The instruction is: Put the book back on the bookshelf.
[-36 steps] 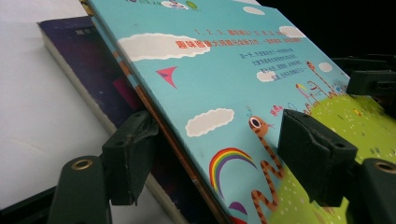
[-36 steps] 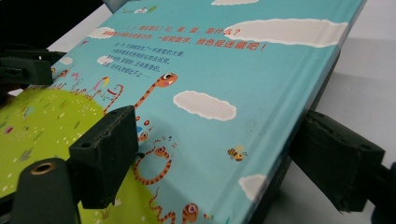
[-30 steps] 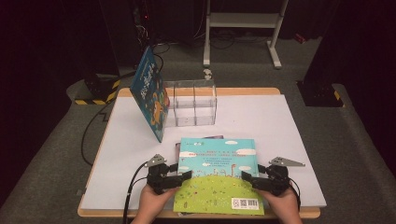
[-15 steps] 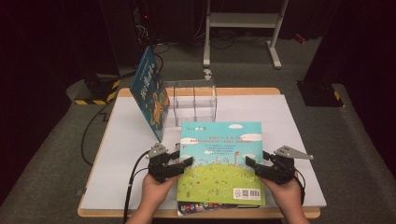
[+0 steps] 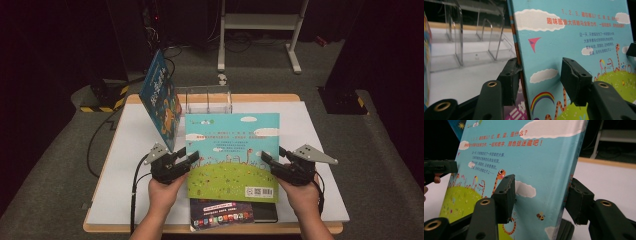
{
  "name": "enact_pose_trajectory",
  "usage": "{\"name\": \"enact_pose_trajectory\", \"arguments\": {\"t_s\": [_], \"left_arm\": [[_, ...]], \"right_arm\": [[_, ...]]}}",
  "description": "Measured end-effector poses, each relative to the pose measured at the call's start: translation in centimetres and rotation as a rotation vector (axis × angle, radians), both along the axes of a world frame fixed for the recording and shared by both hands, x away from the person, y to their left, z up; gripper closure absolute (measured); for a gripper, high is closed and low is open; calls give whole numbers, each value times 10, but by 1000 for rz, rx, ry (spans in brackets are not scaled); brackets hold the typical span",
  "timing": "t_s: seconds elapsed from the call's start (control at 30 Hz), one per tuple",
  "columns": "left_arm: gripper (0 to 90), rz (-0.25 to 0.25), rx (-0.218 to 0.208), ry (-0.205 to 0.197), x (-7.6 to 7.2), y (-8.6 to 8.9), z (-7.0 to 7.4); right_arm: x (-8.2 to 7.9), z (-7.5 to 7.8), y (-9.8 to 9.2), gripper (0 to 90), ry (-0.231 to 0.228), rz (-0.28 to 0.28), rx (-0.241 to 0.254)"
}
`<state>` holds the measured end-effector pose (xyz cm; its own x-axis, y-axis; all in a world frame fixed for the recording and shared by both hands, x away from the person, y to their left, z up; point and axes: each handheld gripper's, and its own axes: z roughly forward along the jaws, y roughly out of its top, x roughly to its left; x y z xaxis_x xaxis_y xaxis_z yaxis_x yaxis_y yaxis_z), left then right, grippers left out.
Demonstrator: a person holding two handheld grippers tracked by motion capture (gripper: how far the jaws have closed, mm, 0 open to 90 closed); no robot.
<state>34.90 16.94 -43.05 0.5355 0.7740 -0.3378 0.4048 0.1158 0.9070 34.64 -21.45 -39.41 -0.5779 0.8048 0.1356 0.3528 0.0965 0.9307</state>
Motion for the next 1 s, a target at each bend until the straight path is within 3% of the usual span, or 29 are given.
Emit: {"name": "enact_pose_trajectory", "arguments": {"t_s": [0.3,0.53,0.73,0.83,1.0], "left_arm": [[556,45,38,-107,3,-2,22],[555,31,81,-193,15,-5,35],[549,20,102,-197,21,-9,25],[548,19,105,-232,15,-9,23],[548,-21,73,-252,7,-3,20]], "right_arm": [[-2,26,5,515,-115,-28,8],[3,39,5,508,-182,-46,4],[5,30,1,511,-190,-42,-19],[2,25,-1,507,-205,-34,-12],[-6,22,-3,467,-195,6,-1]]}}
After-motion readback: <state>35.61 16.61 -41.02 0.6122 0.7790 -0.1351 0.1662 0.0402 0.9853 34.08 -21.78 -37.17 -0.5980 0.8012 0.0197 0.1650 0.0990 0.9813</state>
